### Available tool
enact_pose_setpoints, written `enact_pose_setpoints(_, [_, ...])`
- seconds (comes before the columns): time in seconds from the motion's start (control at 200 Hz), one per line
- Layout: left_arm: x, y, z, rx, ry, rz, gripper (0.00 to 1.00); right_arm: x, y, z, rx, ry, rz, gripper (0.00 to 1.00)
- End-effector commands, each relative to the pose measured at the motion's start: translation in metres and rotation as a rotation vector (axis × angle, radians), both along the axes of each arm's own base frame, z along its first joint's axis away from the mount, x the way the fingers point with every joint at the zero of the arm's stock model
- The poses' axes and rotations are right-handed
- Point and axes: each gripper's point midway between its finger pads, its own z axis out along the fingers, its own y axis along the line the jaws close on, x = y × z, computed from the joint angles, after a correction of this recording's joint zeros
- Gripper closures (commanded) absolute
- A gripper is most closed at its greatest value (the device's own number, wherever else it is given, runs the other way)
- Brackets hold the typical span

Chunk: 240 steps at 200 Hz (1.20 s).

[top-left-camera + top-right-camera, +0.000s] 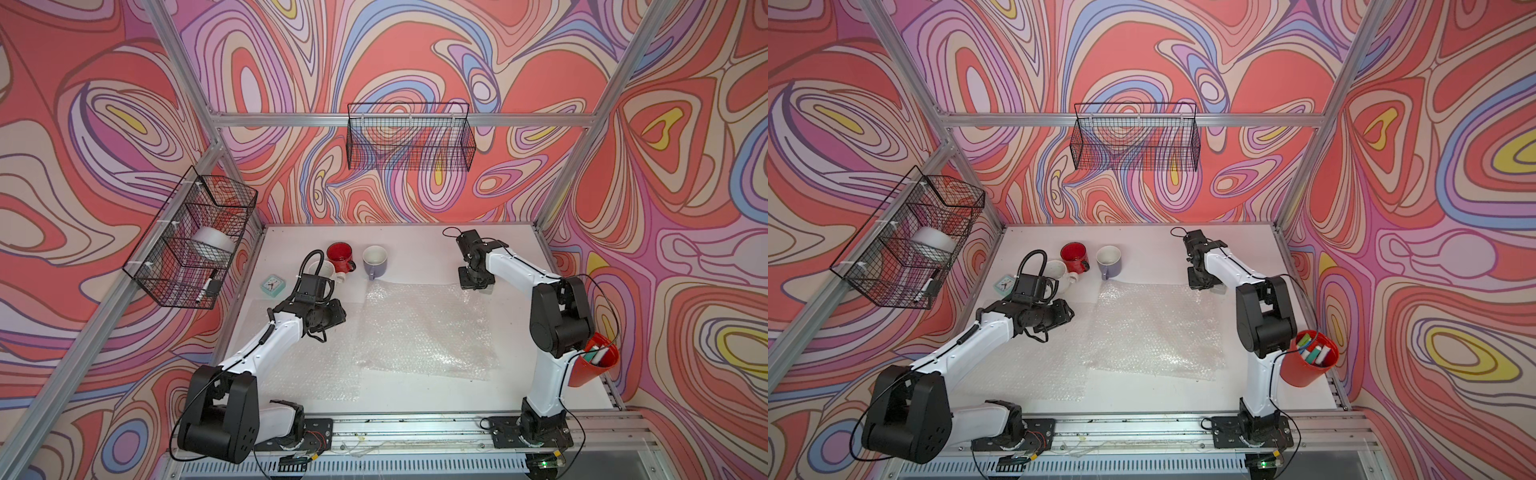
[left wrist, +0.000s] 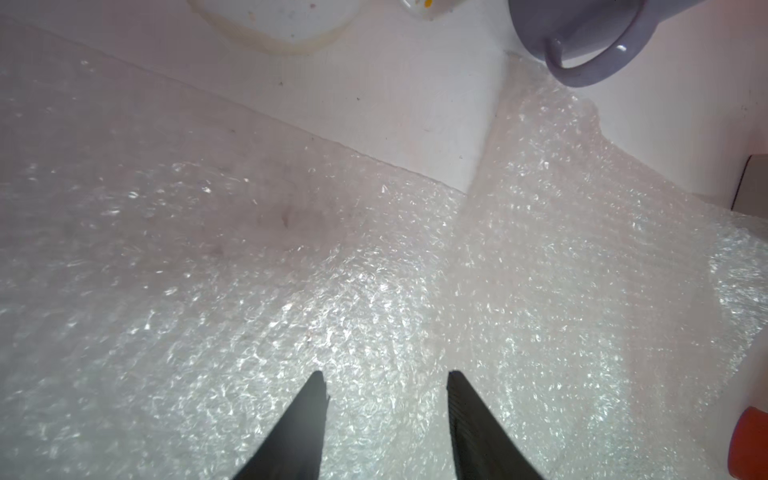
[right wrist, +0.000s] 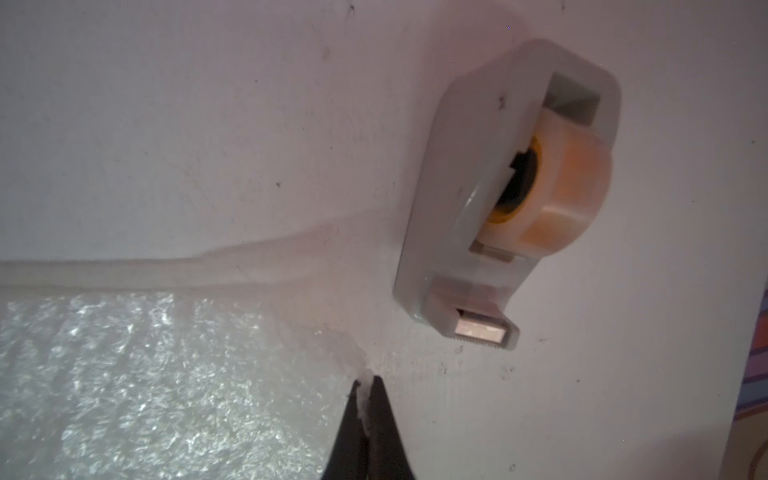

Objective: Wrap mugs in bubble wrap
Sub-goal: Place the bubble wrap at the center of the board, then pick up the bubble wrap from the bubble wrap.

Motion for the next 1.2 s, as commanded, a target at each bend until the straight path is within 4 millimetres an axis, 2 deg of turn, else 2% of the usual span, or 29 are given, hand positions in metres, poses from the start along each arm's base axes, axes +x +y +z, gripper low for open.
enact_pose_setpoints(0.0, [-0.002,-0.012,-0.004,-0.032,-0.004,-0.028,0.58,0.02,0.025,0.003,0.092,-0.056,0.084,1.0])
enact_pose_setpoints(0.08, [-0.006,-0.023,-0.008,-0.045,0.002,-0.052,0.64,0.025,0.04,0.006,0.167,-0.082,0.128,1.0])
enact_pose_setpoints(0.125, [-0.011,-0.028,-0.011,-0.038,0.013,-0.061,0.66,0.027,0.037,0.01,0.158,-0.1,0.109,1.0])
enact_pose_setpoints(0.205, [-0.02,-0.034,-0.016,-0.023,0.031,-0.069,0.69,0.026,0.0,0.023,-0.012,-0.138,-0.044,0.74])
enact_pose_setpoints(0.235, [-0.023,-0.034,-0.018,-0.018,0.037,-0.061,0.7,0.023,-0.016,0.033,-0.078,-0.162,-0.103,0.69])
enact_pose_setpoints(0.275, [-0.027,-0.032,-0.021,-0.024,0.047,-0.038,0.73,0.016,-0.021,0.048,-0.101,-0.201,-0.138,0.59])
enact_pose_setpoints(0.305, [-0.031,-0.03,-0.023,-0.028,0.051,-0.02,0.75,0.011,-0.016,0.06,-0.089,-0.241,-0.13,0.52])
enact_pose_setpoints(0.336, [-0.034,-0.028,-0.025,-0.032,0.054,-0.003,0.75,0.006,-0.004,0.071,-0.065,-0.279,-0.102,0.48])
enact_pose_setpoints(0.346, [-0.034,-0.027,-0.024,-0.035,0.052,0.001,0.75,0.003,0.001,0.069,-0.058,-0.277,-0.086,0.48])
enact_pose_setpoints(0.356, [-0.035,-0.027,-0.025,-0.037,0.052,0.004,0.75,0.001,0.005,0.078,-0.041,-0.3,-0.075,0.48])
enact_pose_setpoints(0.391, [-0.037,-0.027,-0.025,-0.043,0.051,0.009,0.76,-0.01,0.03,0.087,0.001,-0.32,-0.004,0.47])
enact_pose_setpoints(0.436, [-0.04,-0.026,-0.023,-0.051,0.054,0.019,0.77,-0.03,0.072,0.089,0.067,-0.306,0.13,0.47])
enact_pose_setpoints(0.501, [-0.042,-0.025,-0.021,-0.059,0.05,0.031,0.77,-0.078,0.152,0.084,0.156,-0.28,0.414,0.47])
enact_pose_setpoints(0.546, [-0.043,-0.023,-0.019,-0.063,0.049,0.04,0.77,-0.117,0.198,0.078,0.218,-0.25,0.567,0.46])
enact_pose_setpoints(0.611, [-0.046,-0.015,-0.018,-0.077,0.066,0.067,0.79,-0.166,0.244,0.069,0.314,-0.212,0.696,0.45])
enact_pose_setpoints(0.651, [-0.047,-0.01,-0.016,-0.095,0.072,0.089,0.8,-0.19,0.265,0.066,0.38,-0.203,0.753,0.43])
enact_pose_setpoints(0.731, [-0.048,0.001,-0.013,-0.141,0.067,0.132,0.8,-0.224,0.291,0.054,0.422,-0.176,0.843,0.37])
enact_pose_setpoints(0.816, [-0.05,0.011,-0.008,-0.167,0.064,0.17,0.8,-0.24,0.303,0.038,0.366,-0.152,0.913,0.34])
enact_pose_setpoints(0.956, [-0.052,0.017,-0.005,-0.172,0.062,0.19,0.8,-0.25,0.321,0.015,0.286,-0.133,1.009,0.34])
enact_pose_setpoints(0.982, [-0.052,0.017,-0.005,-0.175,0.063,0.192,0.8,-0.251,0.325,0.016,0.28,-0.142,1.023,0.34])
enact_pose_setpoints(1.002, [-0.052,0.017,-0.006,-0.177,0.065,0.195,0.8,-0.253,0.326,0.004,0.26,-0.121,1.035,0.34])
enact_pose_setpoints(1.042, [-0.052,0.018,-0.006,-0.18,0.07,0.197,0.8,-0.255,0.33,-0.004,0.241,-0.113,1.054,0.33])
enact_pose_setpoints(1.197, [-0.053,0.017,-0.006,-0.191,0.069,0.206,0.81,-0.265,0.34,-0.024,0.168,-0.091,1.128,0.25])
